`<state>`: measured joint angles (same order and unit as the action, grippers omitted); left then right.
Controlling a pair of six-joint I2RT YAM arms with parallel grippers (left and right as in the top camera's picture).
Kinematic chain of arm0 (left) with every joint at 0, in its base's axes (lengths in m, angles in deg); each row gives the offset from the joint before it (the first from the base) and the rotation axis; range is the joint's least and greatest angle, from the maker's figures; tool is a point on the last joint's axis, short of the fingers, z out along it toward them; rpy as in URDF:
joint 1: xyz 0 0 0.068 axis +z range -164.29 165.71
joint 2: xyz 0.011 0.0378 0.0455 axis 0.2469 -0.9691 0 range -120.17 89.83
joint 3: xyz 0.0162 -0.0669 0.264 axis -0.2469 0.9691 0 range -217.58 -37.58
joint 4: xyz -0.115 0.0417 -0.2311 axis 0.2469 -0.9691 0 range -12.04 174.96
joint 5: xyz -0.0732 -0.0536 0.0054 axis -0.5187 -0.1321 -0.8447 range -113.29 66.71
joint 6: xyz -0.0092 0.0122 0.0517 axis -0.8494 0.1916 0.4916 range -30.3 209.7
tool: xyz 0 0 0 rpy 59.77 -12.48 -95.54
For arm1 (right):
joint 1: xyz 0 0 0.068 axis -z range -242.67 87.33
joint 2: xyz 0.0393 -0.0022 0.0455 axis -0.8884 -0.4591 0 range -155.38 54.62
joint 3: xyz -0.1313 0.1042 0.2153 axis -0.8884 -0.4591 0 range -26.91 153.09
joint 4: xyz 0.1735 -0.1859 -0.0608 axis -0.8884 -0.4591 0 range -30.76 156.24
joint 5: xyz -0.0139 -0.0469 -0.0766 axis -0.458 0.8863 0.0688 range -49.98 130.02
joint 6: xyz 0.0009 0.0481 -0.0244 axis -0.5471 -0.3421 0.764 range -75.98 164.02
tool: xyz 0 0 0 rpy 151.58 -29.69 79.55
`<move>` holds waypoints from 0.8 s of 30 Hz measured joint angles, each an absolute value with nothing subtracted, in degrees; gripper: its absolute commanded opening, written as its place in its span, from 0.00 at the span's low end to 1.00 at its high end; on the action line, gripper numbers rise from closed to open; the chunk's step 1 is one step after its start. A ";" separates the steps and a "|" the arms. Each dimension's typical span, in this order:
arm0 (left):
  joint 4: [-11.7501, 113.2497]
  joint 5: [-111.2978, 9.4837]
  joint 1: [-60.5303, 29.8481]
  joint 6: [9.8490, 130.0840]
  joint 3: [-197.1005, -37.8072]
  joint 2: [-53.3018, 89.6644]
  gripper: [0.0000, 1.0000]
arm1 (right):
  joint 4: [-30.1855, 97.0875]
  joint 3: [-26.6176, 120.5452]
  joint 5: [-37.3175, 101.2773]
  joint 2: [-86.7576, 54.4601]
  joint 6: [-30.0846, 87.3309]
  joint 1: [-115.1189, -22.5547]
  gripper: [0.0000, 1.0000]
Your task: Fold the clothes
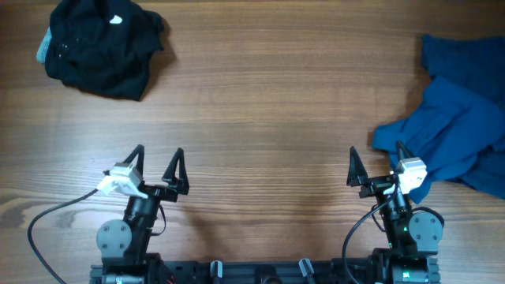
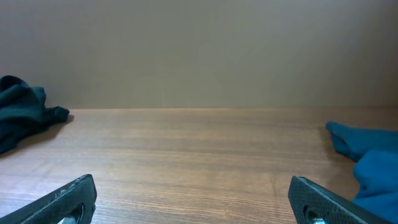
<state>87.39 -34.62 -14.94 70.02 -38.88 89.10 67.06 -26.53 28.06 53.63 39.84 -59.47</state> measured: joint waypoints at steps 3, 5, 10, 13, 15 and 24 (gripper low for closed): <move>88.29 -34.21 -14.96 70.02 -38.59 89.10 1.00 | 67.08 -26.53 28.06 53.63 39.86 -59.47 1.00; 87.48 -33.73 -14.96 70.02 -38.57 89.10 1.00 | 67.06 -26.53 28.08 53.63 39.86 -59.47 1.00; 81.40 -32.50 -14.96 70.02 -38.29 89.05 1.00 | 67.06 -26.53 28.06 53.63 39.86 -59.47 1.00; 81.47 -32.09 -15.00 70.02 -38.29 89.10 1.00 | 67.06 -26.53 28.06 53.63 39.86 -59.47 1.00; 81.47 -32.07 -15.00 70.02 -38.29 89.10 1.00 | 67.06 -26.53 28.08 53.63 39.86 -59.47 1.00; 81.47 -32.07 -15.00 70.02 -38.29 89.10 1.00 | 67.06 -26.53 28.06 53.63 39.86 -59.47 1.00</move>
<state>81.47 -32.07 -15.00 70.02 -38.29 89.10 67.06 -26.53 28.06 53.63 39.86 -59.47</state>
